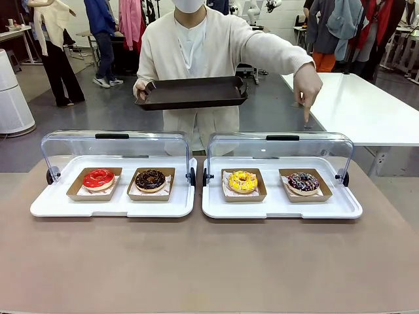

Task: Provide the desired donut to the person.
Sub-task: Pick up and lift the Paper togo box containing the Donut pointed at by the person.

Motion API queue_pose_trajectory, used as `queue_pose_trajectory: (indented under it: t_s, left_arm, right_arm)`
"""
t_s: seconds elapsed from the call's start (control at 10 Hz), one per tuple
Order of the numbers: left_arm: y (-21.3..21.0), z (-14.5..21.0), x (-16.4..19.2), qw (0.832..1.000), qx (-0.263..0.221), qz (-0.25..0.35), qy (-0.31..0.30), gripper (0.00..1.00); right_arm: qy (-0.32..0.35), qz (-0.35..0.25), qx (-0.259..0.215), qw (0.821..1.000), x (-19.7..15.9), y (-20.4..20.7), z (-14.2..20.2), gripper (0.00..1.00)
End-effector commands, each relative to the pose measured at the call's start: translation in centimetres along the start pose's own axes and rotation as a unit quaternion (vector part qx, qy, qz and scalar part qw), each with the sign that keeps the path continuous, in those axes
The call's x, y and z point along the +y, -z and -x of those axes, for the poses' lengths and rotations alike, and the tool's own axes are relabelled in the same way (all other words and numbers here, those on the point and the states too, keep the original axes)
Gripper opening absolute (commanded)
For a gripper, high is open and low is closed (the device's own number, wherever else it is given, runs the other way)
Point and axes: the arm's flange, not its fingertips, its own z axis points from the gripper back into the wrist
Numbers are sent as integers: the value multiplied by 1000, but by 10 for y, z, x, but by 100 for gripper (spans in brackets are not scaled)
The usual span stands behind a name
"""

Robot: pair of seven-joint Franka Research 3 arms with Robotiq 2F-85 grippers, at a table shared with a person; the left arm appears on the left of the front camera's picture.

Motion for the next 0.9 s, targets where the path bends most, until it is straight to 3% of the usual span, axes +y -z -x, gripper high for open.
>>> queue_pose_trajectory:
  t_s: [0.0, 0.5, 0.8]
  left_arm:
    - [-1, -2, 0, 1000, 5, -9, 3, 100]
    - [-1, -2, 0, 1000, 5, -9, 3, 100]
    - [-1, -2, 0, 1000, 5, -9, 3, 100]
  right_arm:
    - [1, 2, 0, 1000, 0, 1, 1, 100]
    - [0, 0, 0, 1000, 0, 0, 0, 100]
    - [-42, 25, 121, 991, -11, 34, -32, 100]
